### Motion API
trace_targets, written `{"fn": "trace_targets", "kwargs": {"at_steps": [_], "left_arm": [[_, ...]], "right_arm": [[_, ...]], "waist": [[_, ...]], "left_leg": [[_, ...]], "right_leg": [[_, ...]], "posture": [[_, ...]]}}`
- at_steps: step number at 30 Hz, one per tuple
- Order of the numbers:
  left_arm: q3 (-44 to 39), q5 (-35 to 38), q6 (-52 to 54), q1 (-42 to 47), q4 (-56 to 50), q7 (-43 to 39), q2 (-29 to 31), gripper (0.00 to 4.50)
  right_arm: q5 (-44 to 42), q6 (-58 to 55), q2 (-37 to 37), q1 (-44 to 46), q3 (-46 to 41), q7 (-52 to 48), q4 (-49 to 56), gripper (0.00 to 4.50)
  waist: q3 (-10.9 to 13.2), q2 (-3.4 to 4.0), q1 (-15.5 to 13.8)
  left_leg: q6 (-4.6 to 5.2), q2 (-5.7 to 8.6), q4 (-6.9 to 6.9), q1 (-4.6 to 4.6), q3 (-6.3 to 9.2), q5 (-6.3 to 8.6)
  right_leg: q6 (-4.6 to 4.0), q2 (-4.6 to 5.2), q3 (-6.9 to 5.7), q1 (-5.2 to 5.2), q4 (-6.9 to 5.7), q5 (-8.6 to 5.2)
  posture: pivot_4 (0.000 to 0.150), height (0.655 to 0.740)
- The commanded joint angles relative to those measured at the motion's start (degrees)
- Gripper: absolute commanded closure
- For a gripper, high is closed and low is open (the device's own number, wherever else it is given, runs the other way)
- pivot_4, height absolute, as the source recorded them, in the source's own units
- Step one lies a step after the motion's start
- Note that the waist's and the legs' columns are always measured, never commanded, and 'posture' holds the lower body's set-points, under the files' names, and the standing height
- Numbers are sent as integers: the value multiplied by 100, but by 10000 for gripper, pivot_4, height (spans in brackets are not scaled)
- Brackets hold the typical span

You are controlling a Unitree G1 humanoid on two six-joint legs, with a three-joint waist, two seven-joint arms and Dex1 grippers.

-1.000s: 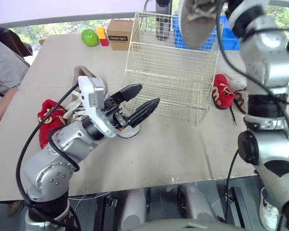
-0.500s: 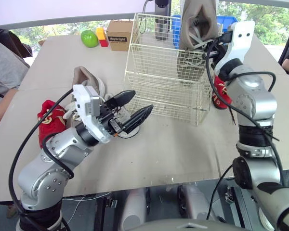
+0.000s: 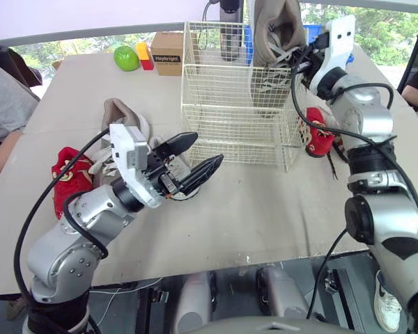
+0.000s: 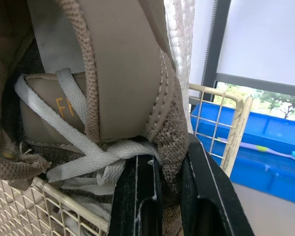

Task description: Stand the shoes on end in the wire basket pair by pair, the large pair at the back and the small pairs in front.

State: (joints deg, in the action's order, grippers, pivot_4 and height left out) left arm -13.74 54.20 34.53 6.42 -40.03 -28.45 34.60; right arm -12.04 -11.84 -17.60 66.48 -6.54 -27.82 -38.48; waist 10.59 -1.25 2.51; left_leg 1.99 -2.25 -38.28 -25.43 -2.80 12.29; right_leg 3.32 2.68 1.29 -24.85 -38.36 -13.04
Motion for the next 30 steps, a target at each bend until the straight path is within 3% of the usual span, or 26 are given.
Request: {"fn": "trace_targets", "kwargs": {"at_steps": [1, 9, 12, 19, 20, 24, 30], "left_arm": [[-207, 100, -84, -76, -213, -15, 104, 446], [-296, 17, -176, -305, -292, -35, 141, 446], [-261, -90, -251, -319, -303, 5, 99, 0], [-163, -213, -356, -376, -327, 117, -9, 0], [-155, -218, -362, -356, -305, 115, -11, 0], [-80, -262, -392, -302, -257, 125, -63, 0], [87, -448, -519, -334, -206, 119, -223, 0]], "right_arm": [[-29, 274, 71, 200, -46, -131, -285, 45000], [-144, 117, 103, -31, -212, -15, -216, 45000], [-284, -155, 196, -123, -368, 206, -40, 35626], [-512, -1027, 674, -842, -379, 980, 1691, 3058], [-488, -1106, 715, -921, -336, 1075, 1895, 522], [255, -1039, 393, -1127, 329, 1115, 2561, 522], [346, -1293, 261, -849, 380, 1179, 2850, 522]], "waist": [[0, 0, 2], [-1, 0, -5], [-2, 0, -10], [-14, -1, -63], [-17, -1, -74], [-19, 2, -83], [-18, 3, -74]], "left_leg": [[0, 0, 1, 0, 1, 0], [0, -2, 0, 0, 4, 0], [0, -3, 0, 0, 4, 0], [0, -3, -3, 1, 8, 0], [0, -2, -3, 1, 8, 0], [0, -1, -2, -2, 6, 0], [0, 0, 0, -10, 4, 0]], "right_leg": [[0, 0, 1, 0, 2, 0], [-4, 1, 3, 1, 4, 3], [-4, 1, 1, 1, 4, 3], [-4, 6, -8, 12, 10, 3], [-4, 6, -9, 13, 11, 3], [-5, 8, -17, 17, 24, 3], [-6, 6, -21, 13, 31, 4]], "posture": [[1500, 7400], [1500, 7400], [1500, 7400], [1500, 7400], [1500, 7400], [1500, 7400], [1500, 7400]]}}
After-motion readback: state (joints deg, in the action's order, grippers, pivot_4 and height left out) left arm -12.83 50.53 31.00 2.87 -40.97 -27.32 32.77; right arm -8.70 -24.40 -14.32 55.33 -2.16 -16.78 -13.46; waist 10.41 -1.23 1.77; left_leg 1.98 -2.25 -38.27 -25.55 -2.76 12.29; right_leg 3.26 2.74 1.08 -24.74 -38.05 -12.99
